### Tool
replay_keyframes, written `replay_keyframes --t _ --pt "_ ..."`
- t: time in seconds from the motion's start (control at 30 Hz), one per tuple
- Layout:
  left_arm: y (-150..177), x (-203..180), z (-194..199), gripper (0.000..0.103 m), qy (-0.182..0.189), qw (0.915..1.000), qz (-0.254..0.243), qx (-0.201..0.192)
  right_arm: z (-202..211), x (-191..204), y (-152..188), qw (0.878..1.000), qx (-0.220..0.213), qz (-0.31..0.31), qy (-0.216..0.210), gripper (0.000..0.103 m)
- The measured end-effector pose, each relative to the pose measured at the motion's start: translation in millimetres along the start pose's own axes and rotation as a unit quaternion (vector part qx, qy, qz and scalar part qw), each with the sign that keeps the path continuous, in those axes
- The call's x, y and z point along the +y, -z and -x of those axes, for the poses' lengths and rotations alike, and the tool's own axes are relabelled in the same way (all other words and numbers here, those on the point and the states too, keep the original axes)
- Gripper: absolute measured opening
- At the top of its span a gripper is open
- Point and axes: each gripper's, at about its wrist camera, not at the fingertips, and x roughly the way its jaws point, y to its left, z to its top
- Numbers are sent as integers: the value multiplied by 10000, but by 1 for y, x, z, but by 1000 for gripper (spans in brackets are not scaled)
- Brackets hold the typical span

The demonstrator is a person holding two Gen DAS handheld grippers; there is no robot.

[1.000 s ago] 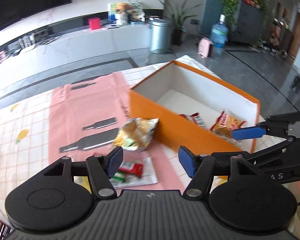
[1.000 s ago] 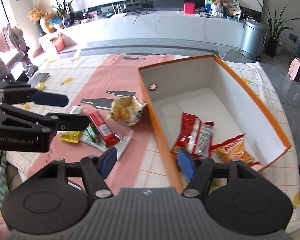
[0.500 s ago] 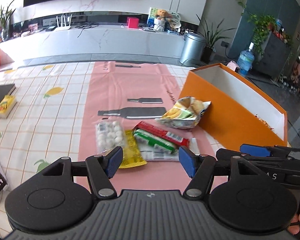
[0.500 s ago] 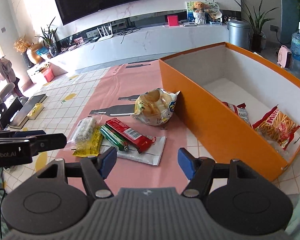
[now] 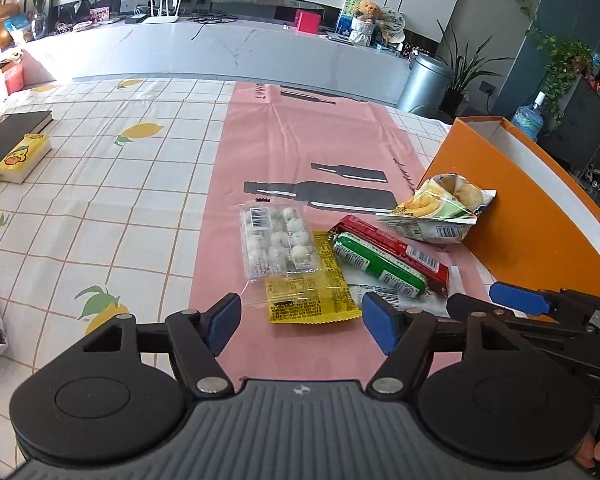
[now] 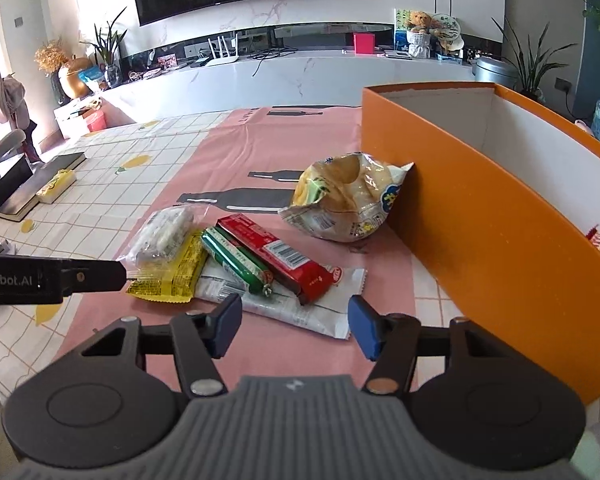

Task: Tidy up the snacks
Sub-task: 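Move both tools back over the sausages and egg pack, then grasp the egg pack with left tool while right grasps red sausage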

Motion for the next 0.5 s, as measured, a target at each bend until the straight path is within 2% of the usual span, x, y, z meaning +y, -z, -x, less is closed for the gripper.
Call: replay_keyframes --t 0.13,0.4,0.5 --pt "-5 1 -14 85 -104 9999 -32 52 -15 3 -14 9996 -51 292 38 46" --pt "-22 4 -40 88 -213 9997 27 97 -42 -7 -29 9982 -49 599 6 46" --pt "-28 5 -49 88 -216 9997 52 134 -54 -11 -32 9982 77 572 -162 46"
